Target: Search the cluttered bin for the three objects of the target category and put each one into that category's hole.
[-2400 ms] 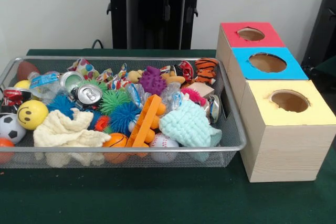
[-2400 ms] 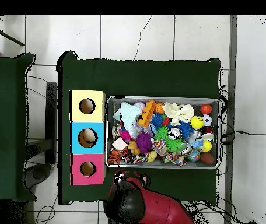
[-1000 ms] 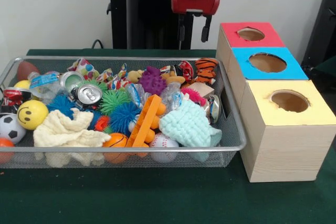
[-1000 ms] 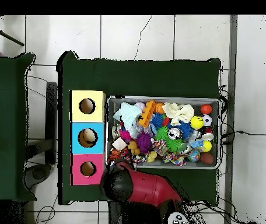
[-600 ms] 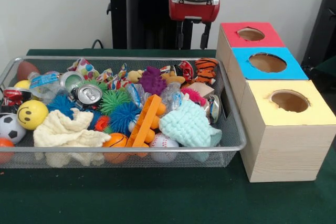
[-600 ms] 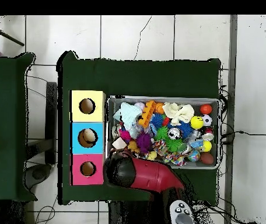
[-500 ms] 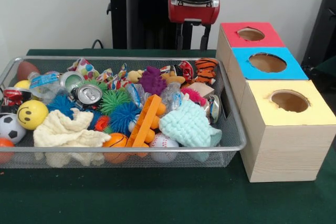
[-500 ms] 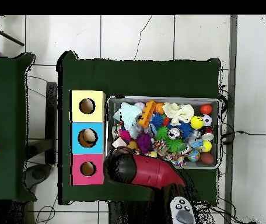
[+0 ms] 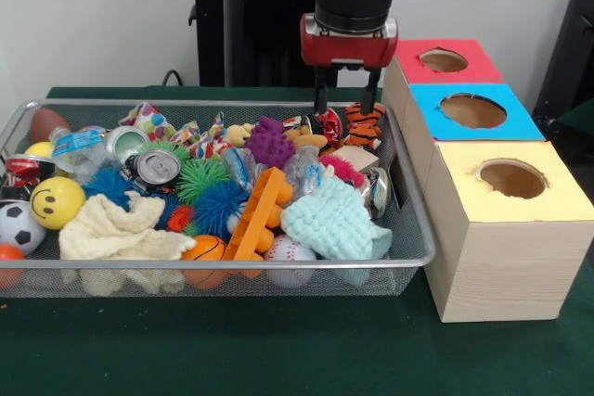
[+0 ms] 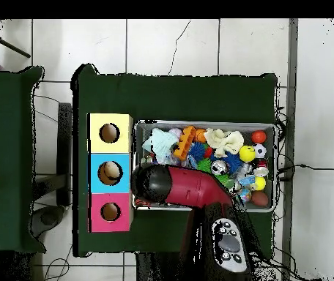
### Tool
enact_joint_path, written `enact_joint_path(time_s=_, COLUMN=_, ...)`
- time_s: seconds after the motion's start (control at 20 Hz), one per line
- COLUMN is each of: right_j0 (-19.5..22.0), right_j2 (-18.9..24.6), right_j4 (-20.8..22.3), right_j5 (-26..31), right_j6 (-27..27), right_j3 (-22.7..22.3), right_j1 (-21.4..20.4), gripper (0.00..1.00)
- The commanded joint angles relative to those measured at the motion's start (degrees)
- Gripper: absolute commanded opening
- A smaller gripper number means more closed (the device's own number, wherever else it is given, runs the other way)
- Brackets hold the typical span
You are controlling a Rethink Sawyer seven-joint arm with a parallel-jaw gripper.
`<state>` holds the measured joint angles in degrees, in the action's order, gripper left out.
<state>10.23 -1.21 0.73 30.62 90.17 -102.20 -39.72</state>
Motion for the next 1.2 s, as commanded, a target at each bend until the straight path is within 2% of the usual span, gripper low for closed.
enact_joint_path(time_s=0.05, right_j0=-0.6, right_j2=1.1, right_j4=-1.0, right_j5=12.9, right_j6=7.8, right_j3=14.7, right_j1=5.5, gripper=1.00)
enact_joint_path(time_s=0.4, right_j0=0.3, right_j2=1.8, right_j4=-1.0, right_j5=12.3, right_j6=8.1, right_j3=17.1, right_j1=8.0, gripper=1.00)
enact_joint_path(time_s=0.7, right_j0=3.5, right_j2=3.4, right_j4=-0.2, right_j5=9.5, right_j6=4.4, right_j3=17.7, right_j1=10.4, gripper=1.00)
enact_joint_path(time_s=0.9, right_j0=6.6, right_j2=4.9, right_j4=0.8, right_j5=4.4, right_j6=2.2, right_j3=15.6, right_j1=11.9, gripper=1.00)
enact_joint_path(time_s=1.2, right_j0=9.6, right_j2=6.8, right_j4=2.3, right_j5=1.7, right_j6=0.3, right_j3=12.8, right_j1=12.2, gripper=1.00)
